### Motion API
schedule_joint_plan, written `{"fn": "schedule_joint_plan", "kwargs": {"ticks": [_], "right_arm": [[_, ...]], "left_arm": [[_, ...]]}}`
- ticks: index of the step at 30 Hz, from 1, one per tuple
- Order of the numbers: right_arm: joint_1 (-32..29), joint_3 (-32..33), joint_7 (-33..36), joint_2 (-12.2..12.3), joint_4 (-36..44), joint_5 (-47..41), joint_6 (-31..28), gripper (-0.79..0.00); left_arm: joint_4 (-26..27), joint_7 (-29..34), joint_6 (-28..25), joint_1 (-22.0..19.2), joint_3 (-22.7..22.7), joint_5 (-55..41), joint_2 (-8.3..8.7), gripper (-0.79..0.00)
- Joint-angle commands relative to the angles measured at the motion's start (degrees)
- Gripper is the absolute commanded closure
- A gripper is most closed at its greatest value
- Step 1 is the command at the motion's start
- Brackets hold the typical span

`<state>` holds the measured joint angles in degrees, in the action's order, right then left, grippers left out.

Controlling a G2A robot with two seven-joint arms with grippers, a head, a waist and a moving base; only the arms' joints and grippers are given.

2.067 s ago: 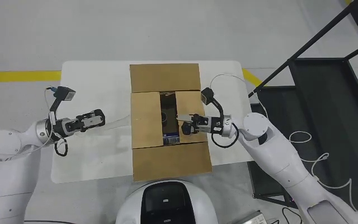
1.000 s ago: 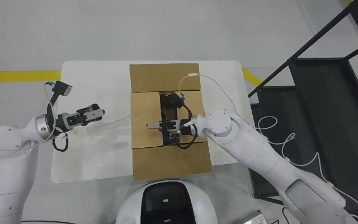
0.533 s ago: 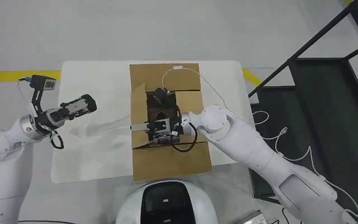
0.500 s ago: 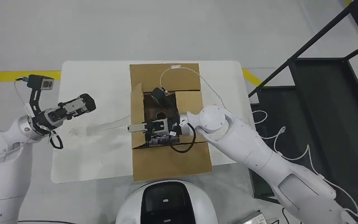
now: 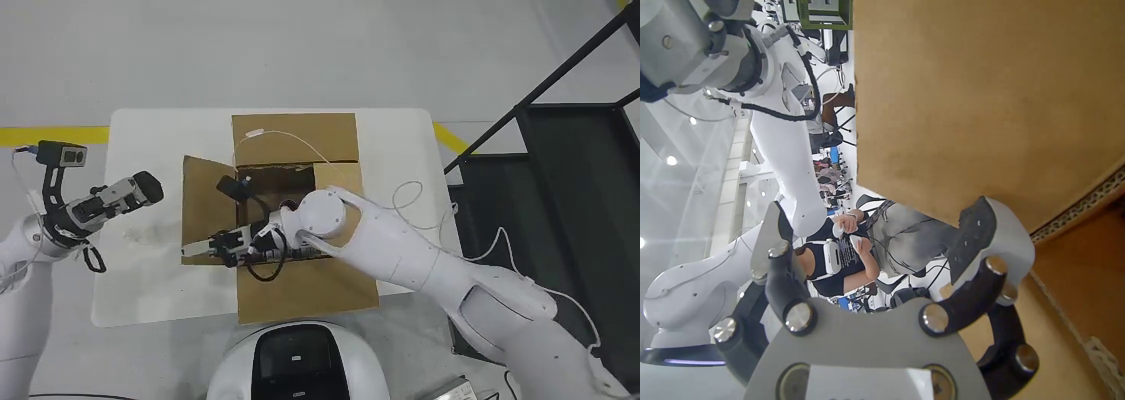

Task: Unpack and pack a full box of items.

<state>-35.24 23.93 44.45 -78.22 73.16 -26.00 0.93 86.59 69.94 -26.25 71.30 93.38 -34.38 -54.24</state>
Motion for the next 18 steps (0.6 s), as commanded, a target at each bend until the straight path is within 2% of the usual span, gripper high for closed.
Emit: {"fn": "schedule_joint_plan", "kwargs": {"ticks": [1, 8, 14, 18], "right_arm": [[0.6, -0.52, 0.26, -1.02, -1.81, 0.22, -0.52, -0.785], [0.47, 0.11, 1.45, -2.16, -3.81, 1.86, -1.71, -0.785], [-1.94, 2.76, 1.45, -1.1, -2.7, 3.94, -0.93, -0.785], [-4.5, 6.4, 3.38, 0.65, -1.87, 4.21, -1.74, -0.785]], "left_arm": [[-0.37, 0.52, -0.15, -0.33, -0.76, 0.2, -0.03, -0.785], [-2.05, 3.2, 0.35, -2.77, -5.11, 0.98, -0.31, -0.785], [-6.46, 1.82, 1.66, -6.33, -10.0, 4.88, -0.85, -0.785], [-10.04, -0.25, 0.26, -7.22, -10.68, 4.72, -1.08, -0.785]]}}
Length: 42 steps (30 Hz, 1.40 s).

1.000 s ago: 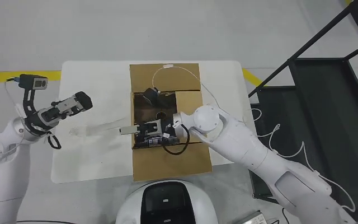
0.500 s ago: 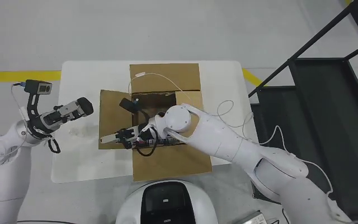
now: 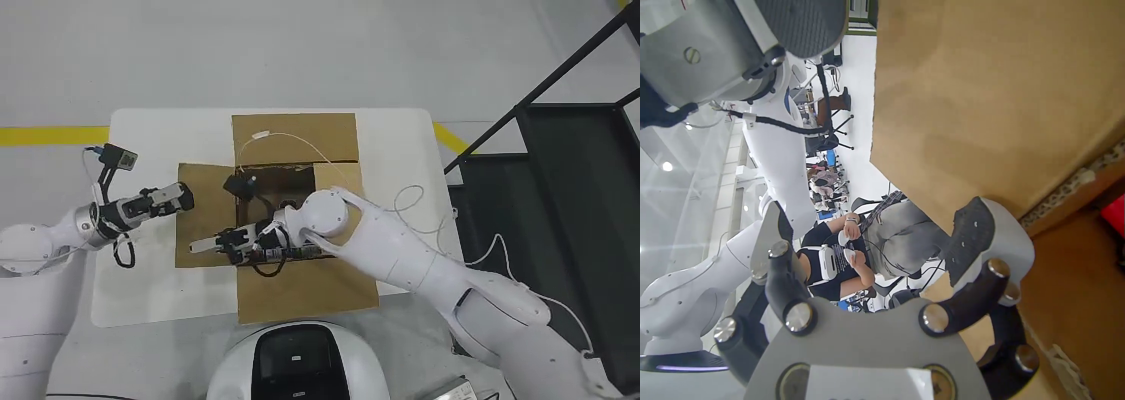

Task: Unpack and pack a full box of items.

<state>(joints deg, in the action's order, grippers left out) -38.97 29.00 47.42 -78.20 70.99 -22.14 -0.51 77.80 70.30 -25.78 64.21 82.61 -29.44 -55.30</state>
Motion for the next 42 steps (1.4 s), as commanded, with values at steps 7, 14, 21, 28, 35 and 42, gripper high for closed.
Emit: {"fn": "schedule_joint_plan", "kwargs": {"ticks": [7, 14, 21, 28, 35, 42], "right_arm": [[-9.17, 12.82, 3.39, 6.07, 6.28, 2.57, -2.09, -0.785], [-22.65, 28.55, 6.73, 11.8, 19.23, 4.75, -1.69, -0.785], [-31.4, 39.6, 9.87, 14.56, 26.38, 3.2, -0.97, -0.785], [-33.34, 45.41, 15.64, 15.47, 22.98, -5.1, -3.11, -0.785], [-34.69, 47.17, 17.05, 15.9, 22.46, -6.96, -4.03, -0.785], [-33.48, 45.66, 17.61, 15.87, 21.68, -6.66, -3.91, -0.785]], "left_arm": [[-3.84, -1.88, -1.24, -0.28, -0.25, 3.68, 0.16, -0.785], [-5.88, -11.1, -2.62, -1.28, -2.26, 15.5, -0.05, -0.785], [-9.04, -18.41, -0.88, -5.18, -10.76, 24.25, -1.9, -0.785], [-12.59, -20.26, -0.28, -9.69, -18.08, 28.14, -3.88, -0.785], [-14.48, -19.8, -1.69, -12.04, -19.89, 27.43, -4.65, -0.785], [-9.05, -17.02, -4.41, -9.53, -13.82, 22.51, -3.04, -0.785]]}}
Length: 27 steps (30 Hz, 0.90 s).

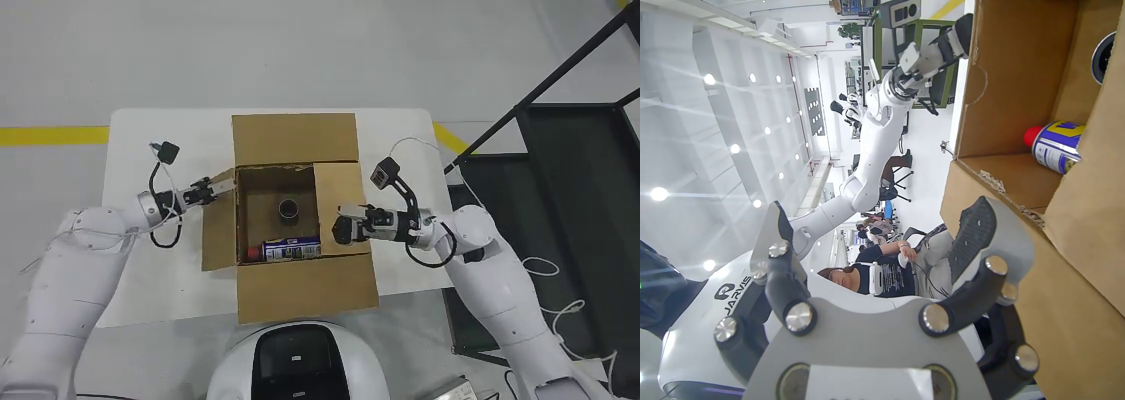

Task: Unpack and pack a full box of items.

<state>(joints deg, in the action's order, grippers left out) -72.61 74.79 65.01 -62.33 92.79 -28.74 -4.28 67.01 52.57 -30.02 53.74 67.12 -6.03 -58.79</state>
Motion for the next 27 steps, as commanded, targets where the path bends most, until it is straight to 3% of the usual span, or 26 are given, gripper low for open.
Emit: {"fn": "schedule_joint_plan", "kwargs": {"ticks": [1, 7, 13, 20, 27], "right_arm": [[0.27, -0.22, 0.05, 0.0, -0.21, -0.07, -0.21, -0.785], [0.43, 0.04, 0.25, 0.14, -0.62, -0.66, -0.76, -0.785], [-0.6, 1.38, 0.73, 0.45, -1.01, -2.05, -1.63, -0.785], [-2.39, 3.84, 0.01, 0.85, -1.79, -3.85, -2.62, -0.785], [-4.09, 5.95, -0.64, 1.22, -2.4, -5.09, -3.12, -0.785]], "left_arm": [[3.35, 1.29, -0.35, 1.82, 2.98, -1.63, 0.83, -0.785], [12.89, 3.93, 0.72, 7.14, 9.54, -4.47, 2.6, -0.785], [20.32, 6.05, 2.93, 8.74, 9.7, -6.72, 2.88, -0.785], [24.15, 5.4, 11.0, 5.22, 1.75, -7.86, 1.51, -0.785], [17.37, 2.32, 16.01, -3.31, -10.44, -9.77, -1.9, -0.785]]}}
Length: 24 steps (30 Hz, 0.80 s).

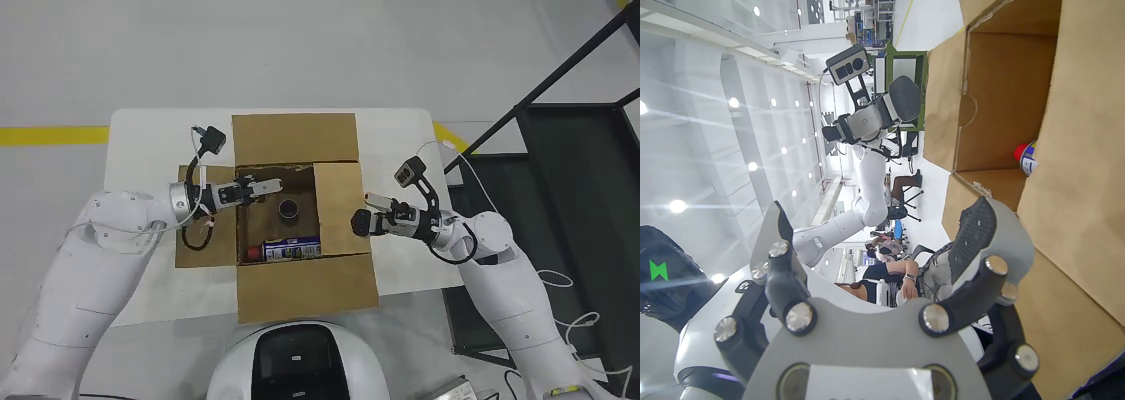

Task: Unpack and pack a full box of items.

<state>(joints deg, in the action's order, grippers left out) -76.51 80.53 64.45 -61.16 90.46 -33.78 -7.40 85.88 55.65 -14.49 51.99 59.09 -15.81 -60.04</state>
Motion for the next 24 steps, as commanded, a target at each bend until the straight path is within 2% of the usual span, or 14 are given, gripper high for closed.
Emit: {"fn": "schedule_joint_plan", "kwargs": {"ticks": [1, 5, 19, 21, 24], "right_arm": [[-0.33, 0.29, -0.07, 0.08, -0.13, -0.11, 0.08, -0.785], [-0.4, 0.18, 0.45, 0.13, -0.22, -0.48, 0.49, -0.785], [-0.6, -0.03, -0.55, 0.09, 0.22, -0.15, 0.69, -0.785], [-1.17, -0.25, -1.58, 0.1, 1.34, 0.32, 1.23, -0.785], [-2.25, 0.04, -2.17, 0.22, 2.47, 0.25, 2.04, -0.785]], "left_arm": [[-2.72, -1.95, 0.89, -2.67, -3.72, 0.52, -1.15, -0.785], [-6.12, -4.74, 0.9, -5.53, -7.16, 0.39, -2.72, -0.785], [-6.1, -5.51, 1.18, -5.3, -7.08, 0.4, -2.75, -0.785], [-6.54, -6.57, 2.81, -5.16, -7.61, -0.63, -3.11, -0.785], [-9.3, -3.78, 2.86, -6.96, -10.73, -2.63, -4.35, -0.785]]}}
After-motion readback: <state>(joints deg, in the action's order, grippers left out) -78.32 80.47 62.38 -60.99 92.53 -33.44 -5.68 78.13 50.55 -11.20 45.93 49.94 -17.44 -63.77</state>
